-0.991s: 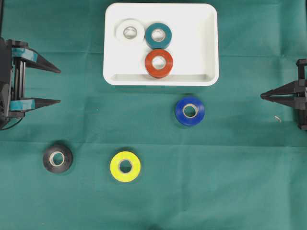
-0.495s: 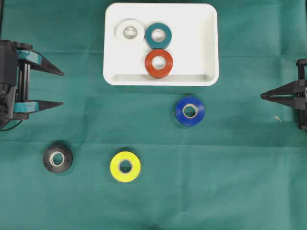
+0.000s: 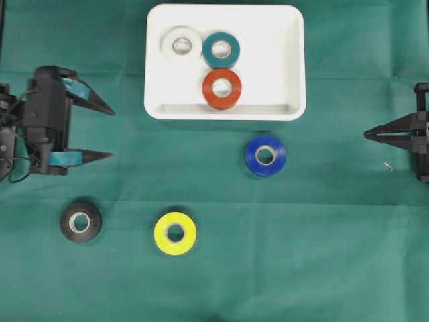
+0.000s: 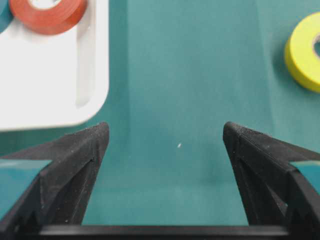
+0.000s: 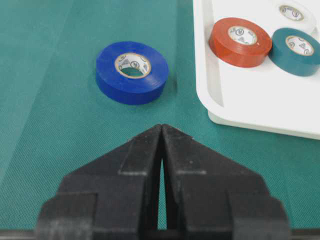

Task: Put the tape into the white case with the left arm.
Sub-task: 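Move the left gripper to the blue tape and grasp its inner rim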

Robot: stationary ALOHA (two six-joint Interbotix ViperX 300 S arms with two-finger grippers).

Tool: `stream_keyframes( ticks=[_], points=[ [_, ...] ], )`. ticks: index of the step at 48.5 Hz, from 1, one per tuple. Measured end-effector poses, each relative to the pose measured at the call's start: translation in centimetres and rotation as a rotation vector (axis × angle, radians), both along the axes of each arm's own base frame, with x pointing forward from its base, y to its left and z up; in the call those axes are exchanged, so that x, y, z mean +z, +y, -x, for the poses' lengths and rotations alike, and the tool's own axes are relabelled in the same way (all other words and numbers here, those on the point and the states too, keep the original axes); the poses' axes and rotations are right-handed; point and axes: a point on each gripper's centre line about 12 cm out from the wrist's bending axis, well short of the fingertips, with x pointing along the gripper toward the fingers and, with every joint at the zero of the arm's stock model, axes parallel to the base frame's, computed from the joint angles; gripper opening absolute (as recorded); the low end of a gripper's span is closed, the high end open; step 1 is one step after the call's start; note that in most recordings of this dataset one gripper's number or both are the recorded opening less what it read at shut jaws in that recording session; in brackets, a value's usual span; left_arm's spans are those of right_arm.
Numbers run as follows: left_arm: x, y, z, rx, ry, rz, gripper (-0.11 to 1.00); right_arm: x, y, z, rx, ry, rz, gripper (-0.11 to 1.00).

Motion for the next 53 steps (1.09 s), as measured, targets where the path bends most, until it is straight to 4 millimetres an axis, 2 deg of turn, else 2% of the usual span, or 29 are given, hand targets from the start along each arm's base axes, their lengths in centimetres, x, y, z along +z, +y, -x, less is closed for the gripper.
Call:
stream_keyframes(
  ticks=[17, 30, 53],
  points=[
    [-0.6, -0.5, -4.2, -0.021, 0.063, -0.001, 0.95, 0.0, 0.0, 0.0, 0.001, 0.002, 0.000, -0.09],
    [-0.5, -1.7, -8.1, -0.057, 0.077, -0.004, 0.96, 0.0, 0.0, 0.0, 0.000, 0.002, 0.000, -0.09],
    [-2.1, -2.7, -14.8, -0.075, 0.110, -0.007, 0.95, 0.1, 0.0, 0.0, 0.000, -0.002, 0.000, -0.09]
  ],
)
